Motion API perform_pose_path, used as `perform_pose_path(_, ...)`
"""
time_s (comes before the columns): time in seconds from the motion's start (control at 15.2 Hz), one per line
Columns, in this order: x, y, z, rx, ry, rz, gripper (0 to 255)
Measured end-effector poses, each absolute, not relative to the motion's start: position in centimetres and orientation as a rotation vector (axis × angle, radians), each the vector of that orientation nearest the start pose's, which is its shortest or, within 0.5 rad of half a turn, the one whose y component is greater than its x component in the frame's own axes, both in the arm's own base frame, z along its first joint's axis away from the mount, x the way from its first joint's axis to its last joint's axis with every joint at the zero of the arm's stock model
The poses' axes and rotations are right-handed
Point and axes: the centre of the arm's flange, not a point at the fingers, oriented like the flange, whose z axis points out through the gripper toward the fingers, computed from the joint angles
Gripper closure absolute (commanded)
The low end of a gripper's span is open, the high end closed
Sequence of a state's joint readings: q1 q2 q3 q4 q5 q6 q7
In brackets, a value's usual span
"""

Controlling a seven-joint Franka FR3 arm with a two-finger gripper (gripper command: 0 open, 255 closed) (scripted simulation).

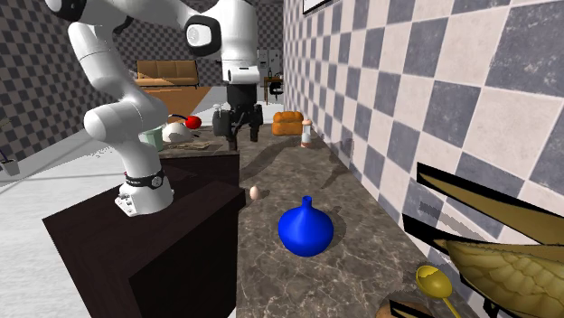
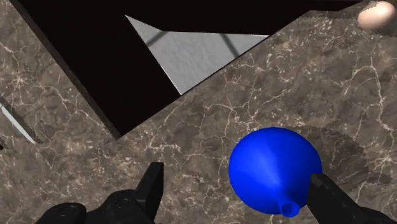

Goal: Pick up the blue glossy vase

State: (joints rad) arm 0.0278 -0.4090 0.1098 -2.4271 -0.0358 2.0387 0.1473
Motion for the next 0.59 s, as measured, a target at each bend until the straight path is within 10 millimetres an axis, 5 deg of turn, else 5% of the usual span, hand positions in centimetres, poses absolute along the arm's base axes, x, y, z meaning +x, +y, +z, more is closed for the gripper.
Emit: perform_pose_path(0.59,49.1,9.9,38.3,-3.170,-0.010,-0.074,0)
